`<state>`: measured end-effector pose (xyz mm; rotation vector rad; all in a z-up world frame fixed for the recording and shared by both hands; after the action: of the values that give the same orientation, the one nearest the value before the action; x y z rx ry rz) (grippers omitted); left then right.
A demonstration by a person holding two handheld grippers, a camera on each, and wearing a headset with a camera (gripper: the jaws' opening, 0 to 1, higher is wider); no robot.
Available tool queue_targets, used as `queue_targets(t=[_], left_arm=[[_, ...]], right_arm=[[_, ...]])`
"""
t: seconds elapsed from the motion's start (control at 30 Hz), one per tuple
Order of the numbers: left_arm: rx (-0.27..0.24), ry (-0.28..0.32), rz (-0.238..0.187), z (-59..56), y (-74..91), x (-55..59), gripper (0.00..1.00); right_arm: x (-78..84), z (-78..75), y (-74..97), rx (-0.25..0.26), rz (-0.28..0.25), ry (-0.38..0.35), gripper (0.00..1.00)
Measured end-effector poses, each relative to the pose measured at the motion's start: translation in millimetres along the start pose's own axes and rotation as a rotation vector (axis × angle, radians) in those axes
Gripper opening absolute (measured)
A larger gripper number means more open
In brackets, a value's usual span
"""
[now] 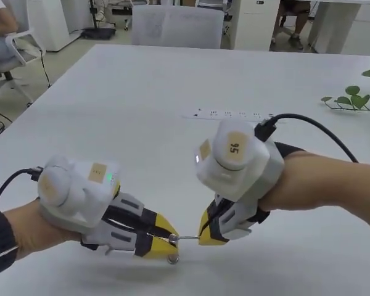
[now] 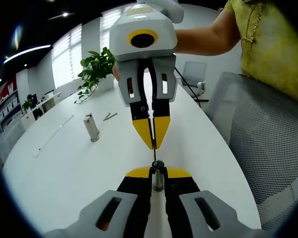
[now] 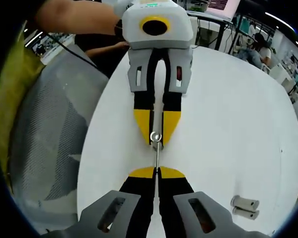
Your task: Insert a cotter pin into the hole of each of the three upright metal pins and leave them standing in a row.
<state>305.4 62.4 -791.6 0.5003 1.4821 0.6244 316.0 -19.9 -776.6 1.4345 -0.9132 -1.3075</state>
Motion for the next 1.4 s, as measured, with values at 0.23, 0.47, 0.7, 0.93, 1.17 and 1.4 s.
queue_targets(t=[0.23, 0.47, 0.7, 0.93, 1.17, 1.4], left_arm=[[0.004, -0.005, -0.001, 1.4, 0.7, 0.1, 0.07], [0.016, -0.018, 0.002, 1.9, 0.8, -1.0, 0.07], [0.029, -0.029, 0.007, 4.5, -0.5, -2.6, 0.07], [0.034, -0.030, 0.010, 6.4, -1.2, -3.0, 0.07], [0.036, -0.031, 0.010, 6.6, -2.1, -3.1, 0.07], [0.024, -0.014, 0.006, 9.5, -5.2, -3.4, 0.07]], right_arm=[[-2.3, -2.0, -1.9, -0.002, 0.015, 0.028, 0.02], [-3.6, -6.5, -0.4, 0.007, 0.027, 0.105, 0.02], [-5.0, -10.5, 0.1, 0.009, 0.044, 0.179, 0.02], [-6.6, -15.2, 1.1, -0.007, 0.050, 0.208, 0.02], [-5.5, -16.3, -1.7, -0.022, 0.049, 0.203, 0.01], [-2.4, -16.1, -1.3, -0.029, 0.056, 0.167, 0.01]])
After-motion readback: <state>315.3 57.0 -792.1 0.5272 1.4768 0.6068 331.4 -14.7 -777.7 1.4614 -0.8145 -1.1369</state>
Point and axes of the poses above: the centre of the closed fingertips' face, and the gripper's own axes: y roughly backward along the fingers, z roughly to its left, x roughly out of its underside, the point moved 5 cm from there along y, roughly backward along the fingers, and after that the axes turned 11 degrees about z, right-handed, at the moved point
